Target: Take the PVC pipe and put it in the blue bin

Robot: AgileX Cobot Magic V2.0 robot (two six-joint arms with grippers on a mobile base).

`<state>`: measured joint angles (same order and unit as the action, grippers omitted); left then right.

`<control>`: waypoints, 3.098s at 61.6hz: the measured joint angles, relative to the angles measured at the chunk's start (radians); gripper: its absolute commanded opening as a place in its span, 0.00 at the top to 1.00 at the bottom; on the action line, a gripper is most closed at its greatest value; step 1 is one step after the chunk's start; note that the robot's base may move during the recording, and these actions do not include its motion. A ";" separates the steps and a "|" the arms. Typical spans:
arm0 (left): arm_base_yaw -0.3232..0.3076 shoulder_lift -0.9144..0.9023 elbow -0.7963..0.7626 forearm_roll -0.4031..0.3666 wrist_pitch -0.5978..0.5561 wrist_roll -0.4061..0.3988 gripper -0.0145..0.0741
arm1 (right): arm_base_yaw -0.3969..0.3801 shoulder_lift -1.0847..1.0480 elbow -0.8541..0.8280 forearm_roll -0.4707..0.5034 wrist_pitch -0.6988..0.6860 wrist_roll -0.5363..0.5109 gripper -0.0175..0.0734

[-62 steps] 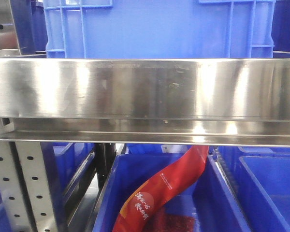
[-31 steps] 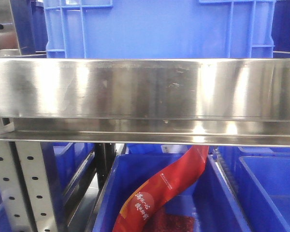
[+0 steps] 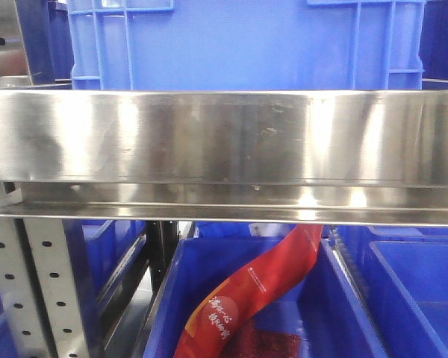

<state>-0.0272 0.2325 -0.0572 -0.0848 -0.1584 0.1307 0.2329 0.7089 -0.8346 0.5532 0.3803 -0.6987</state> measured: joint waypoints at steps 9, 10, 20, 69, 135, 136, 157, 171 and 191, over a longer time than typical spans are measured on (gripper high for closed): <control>0.000 -0.002 0.016 0.004 -0.002 0.000 0.96 | 0.000 0.000 0.000 0.000 0.000 0.000 0.99; 0.000 -0.004 0.016 0.004 -0.002 0.000 0.96 | 0.000 0.000 0.000 0.000 0.000 0.000 0.99; 0.000 -0.054 0.045 0.007 -0.002 0.000 0.96 | 0.000 0.000 0.000 0.000 0.000 0.000 0.99; 0.000 -0.092 0.058 0.009 0.026 0.000 0.96 | 0.000 0.000 0.000 0.000 0.000 0.000 0.99; 0.000 -0.092 0.058 0.015 0.049 0.000 0.96 | 0.000 0.000 0.000 0.000 0.000 0.000 0.99; 0.000 -0.092 0.058 0.015 0.051 0.000 0.96 | 0.000 0.000 0.000 0.000 0.000 0.000 0.99; 0.000 -0.092 0.058 0.015 0.053 0.000 0.96 | 0.000 0.000 0.000 0.000 0.000 0.000 0.99; 0.000 -0.092 0.058 0.012 0.053 0.000 0.96 | 0.000 0.000 0.000 0.000 0.000 0.000 0.99; 0.000 -0.092 0.058 0.012 0.053 0.000 0.96 | 0.000 0.000 0.000 0.000 0.000 0.000 0.99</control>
<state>-0.0272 0.1405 0.0004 -0.0724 -0.1049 0.1307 0.2329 0.7089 -0.8346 0.5532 0.3803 -0.6987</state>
